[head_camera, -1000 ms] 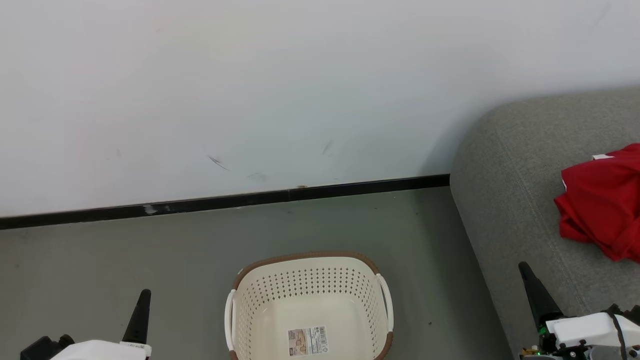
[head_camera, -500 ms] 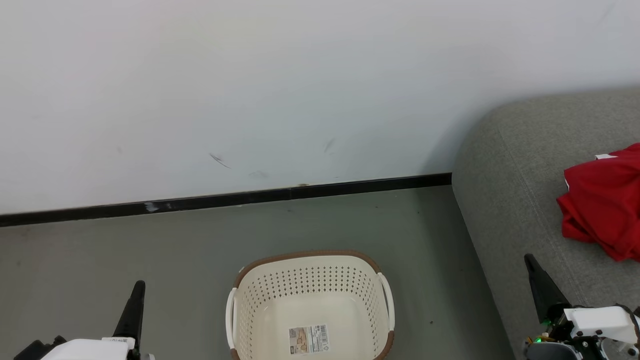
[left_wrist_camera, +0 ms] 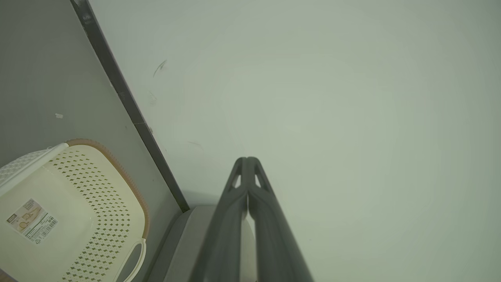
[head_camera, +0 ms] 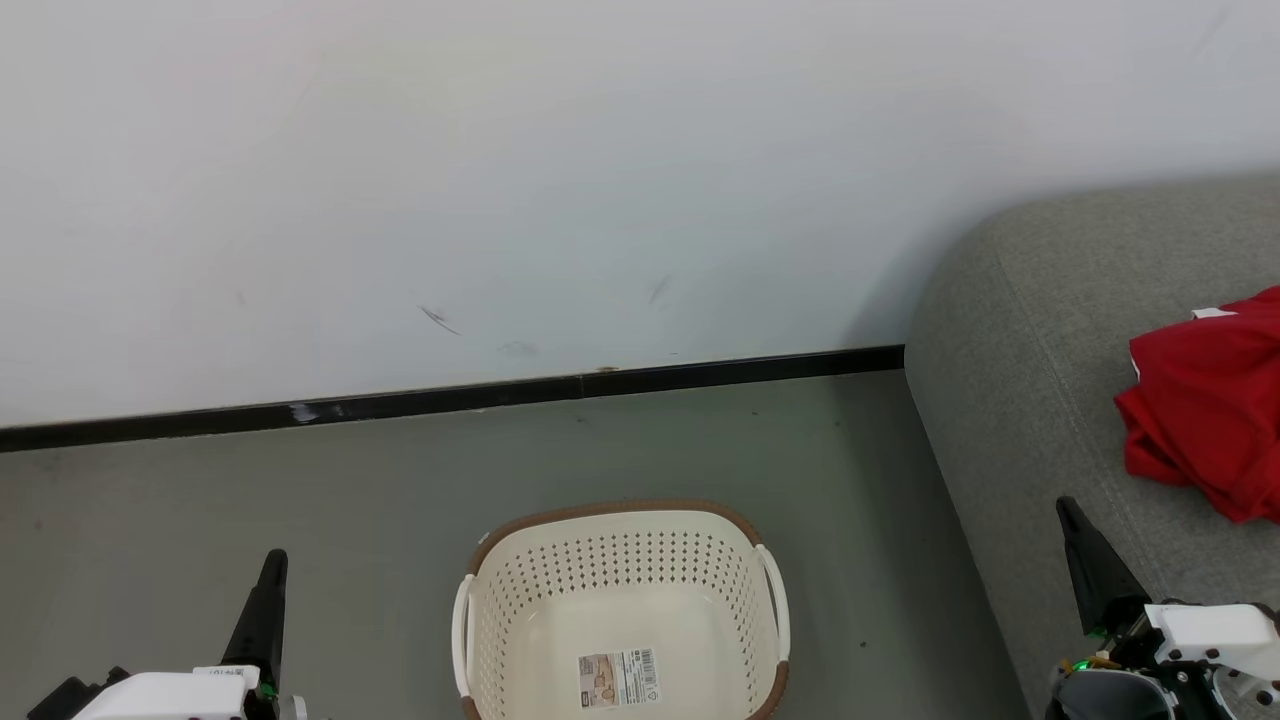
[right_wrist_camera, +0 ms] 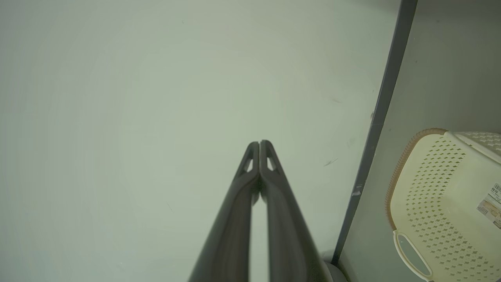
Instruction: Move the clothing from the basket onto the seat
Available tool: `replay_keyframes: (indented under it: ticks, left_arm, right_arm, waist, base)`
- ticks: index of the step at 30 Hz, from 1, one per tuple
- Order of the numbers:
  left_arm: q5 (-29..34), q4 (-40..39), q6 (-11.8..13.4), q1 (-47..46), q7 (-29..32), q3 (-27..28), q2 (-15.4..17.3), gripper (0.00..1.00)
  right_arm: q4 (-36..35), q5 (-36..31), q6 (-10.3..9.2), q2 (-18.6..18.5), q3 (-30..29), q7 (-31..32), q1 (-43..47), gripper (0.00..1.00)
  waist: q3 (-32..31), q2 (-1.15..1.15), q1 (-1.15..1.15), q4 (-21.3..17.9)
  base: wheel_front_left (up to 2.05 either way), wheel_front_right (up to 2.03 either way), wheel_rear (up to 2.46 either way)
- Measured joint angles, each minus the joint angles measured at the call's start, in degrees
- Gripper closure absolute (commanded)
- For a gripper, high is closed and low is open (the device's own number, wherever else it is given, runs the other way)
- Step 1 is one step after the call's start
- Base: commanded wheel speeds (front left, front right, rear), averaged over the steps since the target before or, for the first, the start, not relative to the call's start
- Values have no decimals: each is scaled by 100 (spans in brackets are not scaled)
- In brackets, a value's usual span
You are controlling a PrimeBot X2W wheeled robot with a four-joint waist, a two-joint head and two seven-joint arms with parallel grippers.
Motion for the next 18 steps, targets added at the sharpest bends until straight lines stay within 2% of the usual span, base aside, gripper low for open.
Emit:
replay_keyframes:
  ticks: [18]
  left_arm:
    - [0, 38, -23, -4, 0, 10, 0, 100]
  right_arm:
    - [36, 0, 0, 1, -26, 1, 0, 100]
  waist:
    - [-1, 0, -1, -1]
  base:
    - [0, 0, 0]
